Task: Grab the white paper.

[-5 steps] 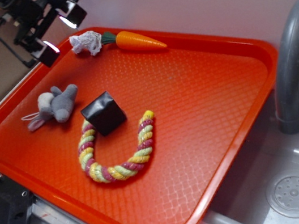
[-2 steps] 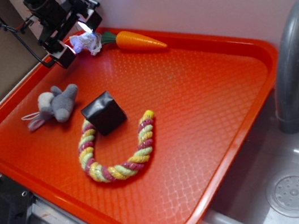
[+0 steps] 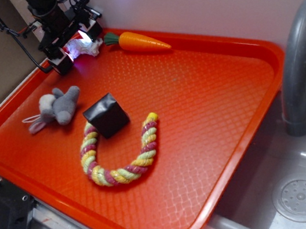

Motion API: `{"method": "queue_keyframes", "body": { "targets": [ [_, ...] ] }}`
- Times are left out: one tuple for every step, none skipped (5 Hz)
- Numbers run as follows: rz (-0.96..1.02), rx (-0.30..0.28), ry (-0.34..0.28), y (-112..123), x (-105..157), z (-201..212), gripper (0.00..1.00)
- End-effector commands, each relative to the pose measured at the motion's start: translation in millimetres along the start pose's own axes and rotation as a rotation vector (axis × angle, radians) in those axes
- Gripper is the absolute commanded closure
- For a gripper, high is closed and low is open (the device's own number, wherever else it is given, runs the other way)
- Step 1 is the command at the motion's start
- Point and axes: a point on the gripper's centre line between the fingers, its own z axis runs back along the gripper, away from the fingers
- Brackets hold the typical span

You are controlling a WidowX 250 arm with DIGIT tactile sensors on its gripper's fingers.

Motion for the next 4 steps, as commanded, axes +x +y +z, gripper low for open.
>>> {"method": "queue_keyframes", "body": {
  "targets": [
    [-0.008, -0.122, -0.019, -14.7, 6.9, 12.6, 1.0],
    [-0.116, -0.13, 0.005, -13.9, 2.0, 24.5, 1.0],
    [-0.368, -0.122, 0.072, -11.1, -6.6, 59.0, 1.0],
    [-0.621, -0.14, 0.105, -3.7, -9.8, 97.7, 1.0]
  ]
}}
